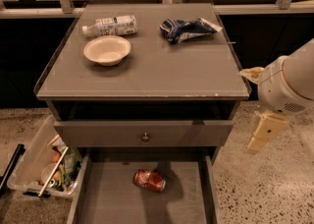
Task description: Pick coke can from middle drawer and place on counter
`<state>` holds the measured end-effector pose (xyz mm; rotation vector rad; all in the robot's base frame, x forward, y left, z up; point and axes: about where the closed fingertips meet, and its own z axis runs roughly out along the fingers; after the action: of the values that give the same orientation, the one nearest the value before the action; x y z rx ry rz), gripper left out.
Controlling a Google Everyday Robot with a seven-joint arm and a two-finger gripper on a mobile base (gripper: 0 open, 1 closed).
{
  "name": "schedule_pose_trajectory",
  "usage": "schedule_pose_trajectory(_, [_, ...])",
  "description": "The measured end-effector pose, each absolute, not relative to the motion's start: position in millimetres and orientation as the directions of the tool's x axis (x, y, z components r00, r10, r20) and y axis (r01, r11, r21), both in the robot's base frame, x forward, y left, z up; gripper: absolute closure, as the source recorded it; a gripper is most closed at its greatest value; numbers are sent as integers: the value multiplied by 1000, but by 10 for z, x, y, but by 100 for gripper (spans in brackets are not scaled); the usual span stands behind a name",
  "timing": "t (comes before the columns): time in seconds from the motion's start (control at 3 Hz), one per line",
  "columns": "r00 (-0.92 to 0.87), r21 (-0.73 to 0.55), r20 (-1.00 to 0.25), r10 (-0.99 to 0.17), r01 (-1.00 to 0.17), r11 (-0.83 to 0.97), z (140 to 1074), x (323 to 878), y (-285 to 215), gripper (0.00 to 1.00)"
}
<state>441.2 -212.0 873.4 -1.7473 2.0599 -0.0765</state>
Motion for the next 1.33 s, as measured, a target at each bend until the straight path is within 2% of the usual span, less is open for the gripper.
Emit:
schedule_pose_trajectory(0.67, [-92,-259,-342,-935,-947,187,8450,4389,-1932,0])
schedule_pose_trajectory(1.33, [-1,-189,-427,-904,-978,91,7813,4263,-1352,0])
